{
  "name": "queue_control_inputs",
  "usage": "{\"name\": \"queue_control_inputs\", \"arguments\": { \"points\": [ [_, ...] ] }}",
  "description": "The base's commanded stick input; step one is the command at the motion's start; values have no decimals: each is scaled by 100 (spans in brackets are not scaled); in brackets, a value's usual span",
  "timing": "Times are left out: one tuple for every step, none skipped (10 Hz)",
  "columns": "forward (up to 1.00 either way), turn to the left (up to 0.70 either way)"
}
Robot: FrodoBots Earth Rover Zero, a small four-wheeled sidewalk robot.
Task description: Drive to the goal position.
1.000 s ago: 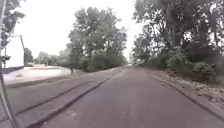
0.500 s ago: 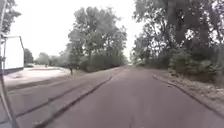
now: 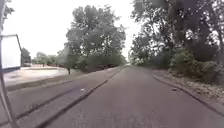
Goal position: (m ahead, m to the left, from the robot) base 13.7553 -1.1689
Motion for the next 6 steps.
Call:
{"name": "queue_control_inputs", "arguments": {
  "points": [
    [70,0],
    [70,-2],
    [70,-22],
    [70,-34],
    [70,-29],
    [70,-23]
  ]
}}
